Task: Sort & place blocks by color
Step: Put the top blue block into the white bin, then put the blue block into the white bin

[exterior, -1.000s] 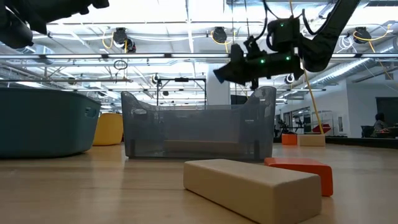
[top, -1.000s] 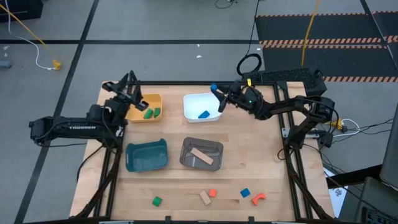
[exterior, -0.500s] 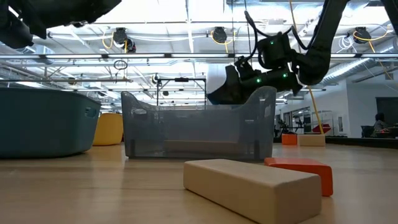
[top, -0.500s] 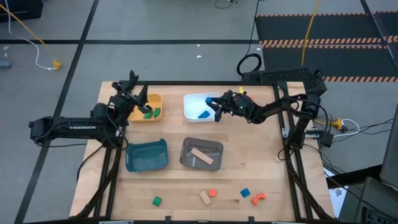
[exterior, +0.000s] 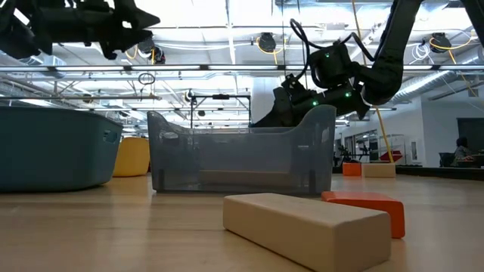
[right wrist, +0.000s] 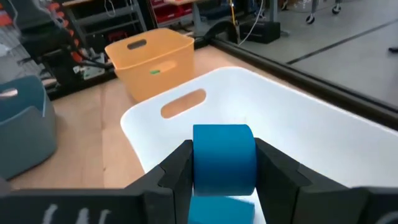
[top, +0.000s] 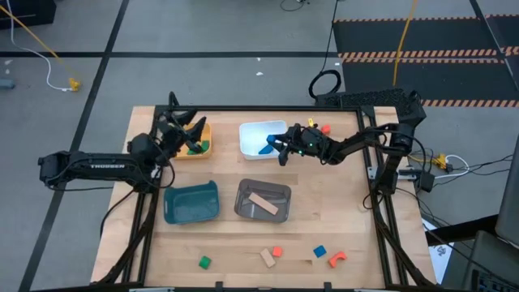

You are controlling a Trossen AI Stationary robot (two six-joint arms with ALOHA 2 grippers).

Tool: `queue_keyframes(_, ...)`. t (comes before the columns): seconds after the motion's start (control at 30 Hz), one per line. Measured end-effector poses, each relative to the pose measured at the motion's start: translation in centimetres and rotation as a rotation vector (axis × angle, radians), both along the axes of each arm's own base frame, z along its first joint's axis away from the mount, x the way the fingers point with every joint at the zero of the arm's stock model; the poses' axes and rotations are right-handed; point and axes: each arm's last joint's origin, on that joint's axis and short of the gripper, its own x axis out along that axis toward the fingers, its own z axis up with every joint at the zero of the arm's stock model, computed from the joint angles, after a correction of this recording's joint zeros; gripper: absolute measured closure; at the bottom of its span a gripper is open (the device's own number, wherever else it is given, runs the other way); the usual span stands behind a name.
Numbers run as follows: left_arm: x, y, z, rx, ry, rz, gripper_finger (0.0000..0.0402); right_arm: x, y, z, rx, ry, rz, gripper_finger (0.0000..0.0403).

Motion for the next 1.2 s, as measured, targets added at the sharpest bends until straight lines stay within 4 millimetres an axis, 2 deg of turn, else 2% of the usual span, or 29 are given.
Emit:
queue_keyframes(0.17, 0.3, -0.5, -0.3, -0.078, -0.021, -0.068, 0.0167, 0.1, 0.3, 0.0, 0.006, 0.004, 0.006, 0.0265)
queue_keyframes(0.53, 0.8, -1.9, -0.7, -0.119, -0.001, -0.174, 0.0167, 0.3, 0.9, 0.2, 0.007, -0.005, 0.026, 0.0188)
queue_keyframes(0.6, 0.8, -2.1, -0.7, -0.12, 0.0, -0.186, 0.0167, 0.2, 1.0, 0.5, 0.002, -0.012, 0.03, 0.0182)
queue_keyframes(0.7, 0.9, -2.4, -0.7, -0.121, 0.006, -0.203, 0.0167, -0.1, 1.1, 2.2, -0.05, -0.023, 0.042, 0.018)
queue_keyframes(0.83, 0.9, -2.7, -0.7, -0.121, 0.009, -0.221, 0.0167, -1.6, 1.4, 4.5, -0.098, 0.081, 0.033, 0.0179)
queue_keyframes(0.97, 1.0, -2.9, -0.7, -0.121, 0.011, -0.237, 0.0167, -3.9, 1.9, 6.7, -0.148, 0.21, -0.029, 0.0179)
queue_keyframes(1.2, 1.0, -3.2, -0.9, -0.123, 0.026, -0.251, 0.0167, -7.6, 2.7, 8.1, -0.086, 0.391, -0.185, 0.0179)
